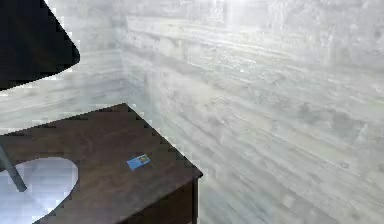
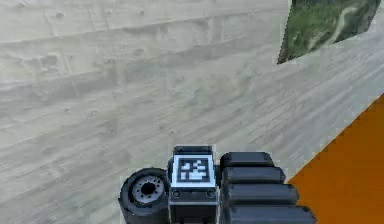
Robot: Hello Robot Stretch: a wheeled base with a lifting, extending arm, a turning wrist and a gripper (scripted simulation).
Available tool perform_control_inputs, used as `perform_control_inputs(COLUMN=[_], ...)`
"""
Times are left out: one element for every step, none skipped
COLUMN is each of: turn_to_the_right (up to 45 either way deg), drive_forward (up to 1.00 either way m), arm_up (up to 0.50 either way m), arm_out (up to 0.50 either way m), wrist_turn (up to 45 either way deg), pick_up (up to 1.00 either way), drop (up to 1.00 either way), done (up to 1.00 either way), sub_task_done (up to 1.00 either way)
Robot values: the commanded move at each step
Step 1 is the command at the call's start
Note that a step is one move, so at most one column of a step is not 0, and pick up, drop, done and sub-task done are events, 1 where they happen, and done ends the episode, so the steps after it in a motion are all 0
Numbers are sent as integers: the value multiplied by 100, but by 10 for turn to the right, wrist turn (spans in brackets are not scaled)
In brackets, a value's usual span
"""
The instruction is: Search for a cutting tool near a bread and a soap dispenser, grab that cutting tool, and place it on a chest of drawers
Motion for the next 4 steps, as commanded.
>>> perform_control_inputs(turn_to_the_right=[-390,-450,-450,-450], drive_forward=[0,0,0,0], arm_up=[0,0,0,0], arm_out=[0,0,0,0], wrist_turn=[0,0,0,0], pick_up=[0,0,0,0], drop=[0,0,0,0], done=[0,0,0,0], sub_task_done=[0,0,0,0])
